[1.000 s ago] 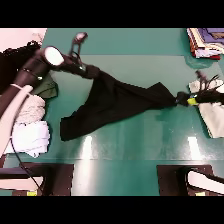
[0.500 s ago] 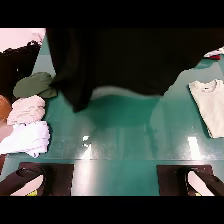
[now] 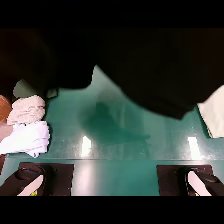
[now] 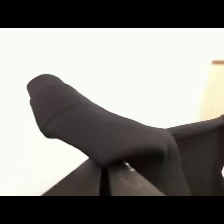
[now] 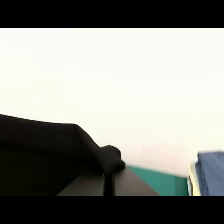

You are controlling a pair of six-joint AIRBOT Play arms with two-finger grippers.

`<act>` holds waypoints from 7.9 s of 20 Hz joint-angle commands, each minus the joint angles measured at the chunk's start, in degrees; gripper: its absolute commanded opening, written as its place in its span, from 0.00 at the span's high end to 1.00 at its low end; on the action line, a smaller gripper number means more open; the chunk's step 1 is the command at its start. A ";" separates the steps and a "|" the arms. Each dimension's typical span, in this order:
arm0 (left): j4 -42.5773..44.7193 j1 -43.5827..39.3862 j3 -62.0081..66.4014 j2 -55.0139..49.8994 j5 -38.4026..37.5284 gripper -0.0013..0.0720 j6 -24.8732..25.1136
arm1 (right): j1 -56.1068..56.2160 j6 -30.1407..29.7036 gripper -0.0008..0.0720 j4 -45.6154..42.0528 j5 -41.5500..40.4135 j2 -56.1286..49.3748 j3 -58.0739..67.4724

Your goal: Fold the shirts.

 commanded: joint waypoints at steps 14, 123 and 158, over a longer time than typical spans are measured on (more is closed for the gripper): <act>20.26 0.04 -25.16 -43.60 -4.81 0.94 -4.37 | 7.19 6.29 0.96 -6.75 7.72 -37.11 -20.35; 16.59 5.44 -15.85 1.27 -12.63 0.95 -9.53 | -18.56 2.51 0.96 8.15 22.69 -7.32 -1.36; 17.51 12.83 -35.78 -47.71 -16.68 0.94 2.23 | 6.95 5.88 0.96 -10.97 5.11 -44.81 -27.80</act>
